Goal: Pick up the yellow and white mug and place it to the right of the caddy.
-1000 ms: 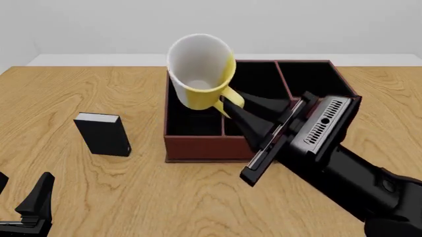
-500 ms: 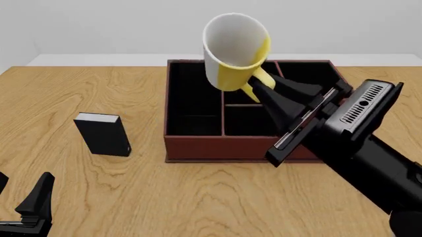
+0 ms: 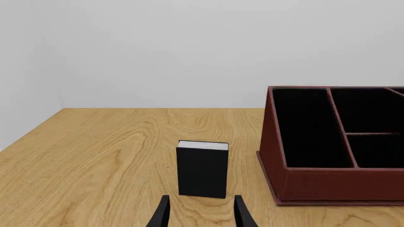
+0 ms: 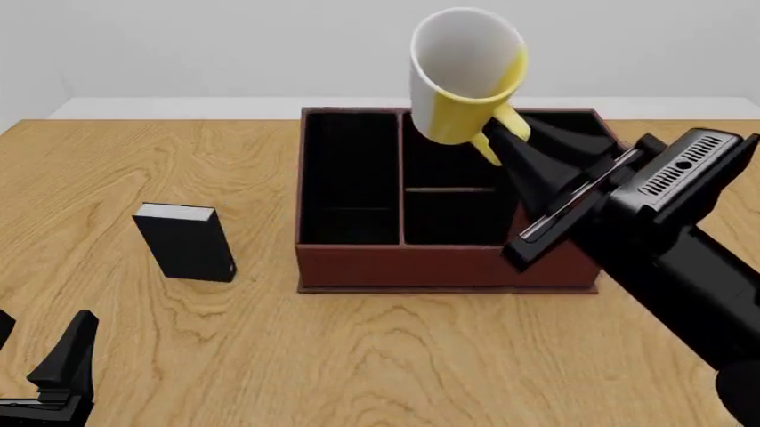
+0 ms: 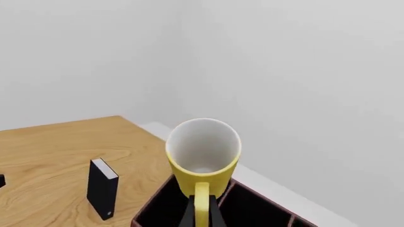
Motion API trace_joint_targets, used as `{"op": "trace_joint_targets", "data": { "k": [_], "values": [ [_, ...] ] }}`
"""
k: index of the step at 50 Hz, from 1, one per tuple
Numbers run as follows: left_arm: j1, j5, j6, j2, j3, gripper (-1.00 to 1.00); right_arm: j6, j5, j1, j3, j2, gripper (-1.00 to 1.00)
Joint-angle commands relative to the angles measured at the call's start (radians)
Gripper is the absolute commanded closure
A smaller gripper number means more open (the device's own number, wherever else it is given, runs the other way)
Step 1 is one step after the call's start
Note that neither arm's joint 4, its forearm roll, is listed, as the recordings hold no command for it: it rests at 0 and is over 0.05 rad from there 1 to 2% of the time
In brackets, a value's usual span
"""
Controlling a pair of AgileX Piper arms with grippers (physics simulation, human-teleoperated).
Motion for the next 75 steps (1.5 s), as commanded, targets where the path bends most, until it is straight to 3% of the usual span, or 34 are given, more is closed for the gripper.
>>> {"op": "trace_joint_targets", "data": {
  "k": [1, 45, 75],
  "values": [
    [0.0, 0.0, 0.0, 0.0, 0.0, -1.0, 0.014, 0.003, -0.05, -0.007, -0.006, 1.0],
    [0.0, 0.0, 0.0, 0.0, 0.0, -1.0, 0.063, 0.024, -0.274, -0.023, -0.006, 1.0],
    [0.0, 0.0, 0.0, 0.0, 0.0, -1.0, 0.074, 0.016, -0.379, -0.002, -0.008, 1.0]
  ]
}}
